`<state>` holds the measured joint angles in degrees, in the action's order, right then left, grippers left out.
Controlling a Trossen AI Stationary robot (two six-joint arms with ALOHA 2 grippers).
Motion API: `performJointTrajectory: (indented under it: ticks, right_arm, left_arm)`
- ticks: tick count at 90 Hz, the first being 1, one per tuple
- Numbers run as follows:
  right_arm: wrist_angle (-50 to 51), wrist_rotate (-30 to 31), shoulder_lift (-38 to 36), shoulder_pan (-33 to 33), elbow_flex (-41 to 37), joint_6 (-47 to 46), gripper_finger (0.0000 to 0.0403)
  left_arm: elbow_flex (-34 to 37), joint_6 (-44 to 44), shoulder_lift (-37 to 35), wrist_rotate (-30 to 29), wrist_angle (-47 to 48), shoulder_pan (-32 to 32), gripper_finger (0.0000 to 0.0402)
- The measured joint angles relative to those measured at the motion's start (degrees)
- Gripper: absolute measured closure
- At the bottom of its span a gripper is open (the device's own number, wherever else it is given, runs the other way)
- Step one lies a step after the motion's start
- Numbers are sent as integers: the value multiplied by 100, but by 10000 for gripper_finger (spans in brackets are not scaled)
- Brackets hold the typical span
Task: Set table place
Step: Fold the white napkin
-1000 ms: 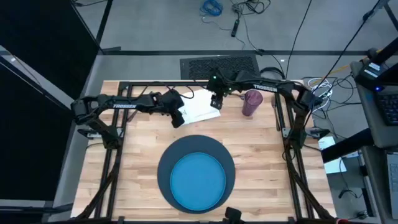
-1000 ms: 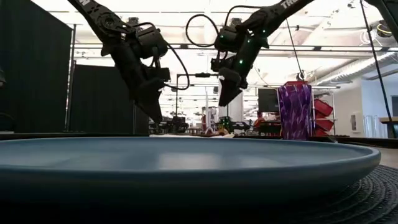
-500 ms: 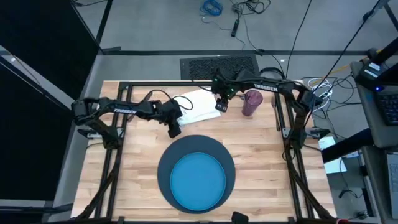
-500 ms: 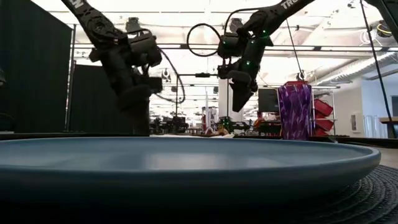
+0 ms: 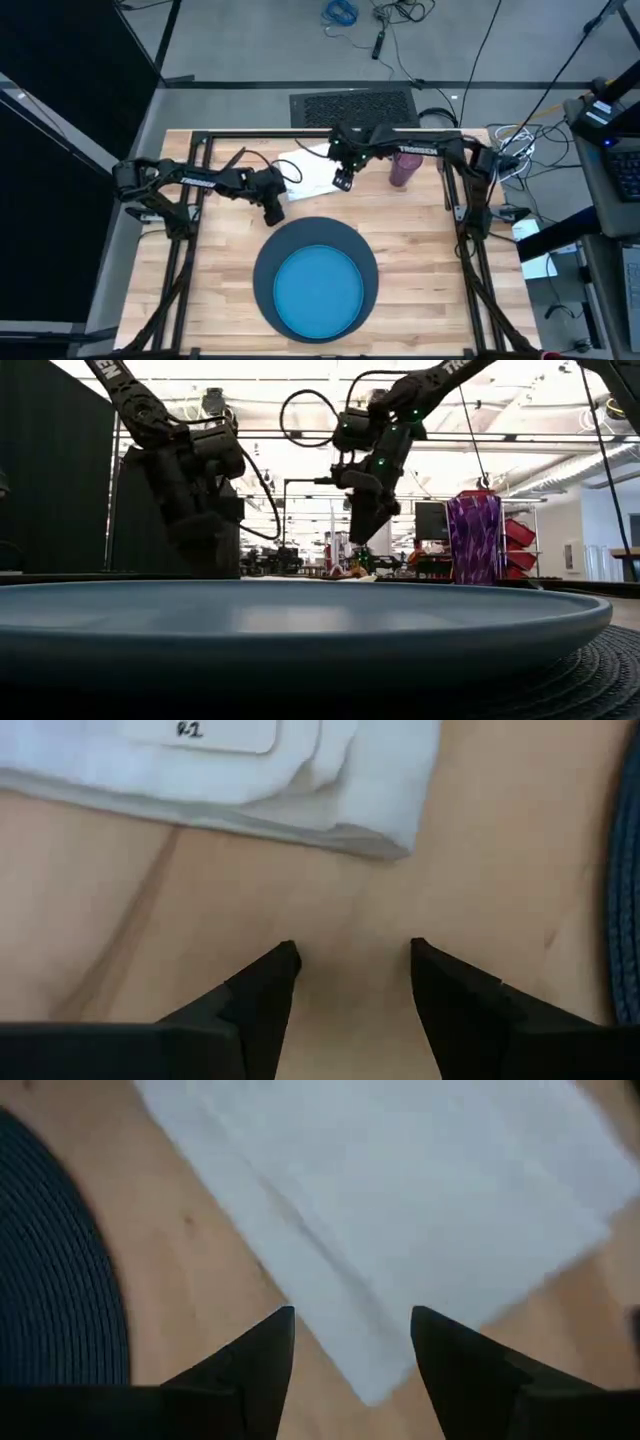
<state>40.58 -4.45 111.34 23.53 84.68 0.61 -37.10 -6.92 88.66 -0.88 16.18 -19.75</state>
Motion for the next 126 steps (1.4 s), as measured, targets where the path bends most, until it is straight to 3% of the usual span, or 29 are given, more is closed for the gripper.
performJointTrajectory:
  ticks: [29, 52, 70, 90, 116, 126]
  right_arm:
    - [-43, 23, 707, -152, -11, 57, 215]
    - [-230, -57, 1211, -24, 33, 155, 221]
    - [-376, -622, 1339, -198, 52, -1, 256]
    - [-199, -1333, 1067, -897, -11, -408, 277]
    - [-348, -1163, 719, -1941, -48, -426, 278]
    - [-563, -386, 466, -2124, -31, -155, 278]
  left_arm:
    - [40, -190, -324, -128, 440, 235, 219]
    - [70, -691, -1975, -454, 1406, 419, 219]
    - [59, -1081, -3137, -1137, 1253, 804, 219]
    - [48, -1330, -3872, -1317, 683, 1377, 219]
    - [42, -1303, -4042, -1560, 31, 2211, 219]
    - [39, -1112, -4015, -1810, -205, 2430, 219]
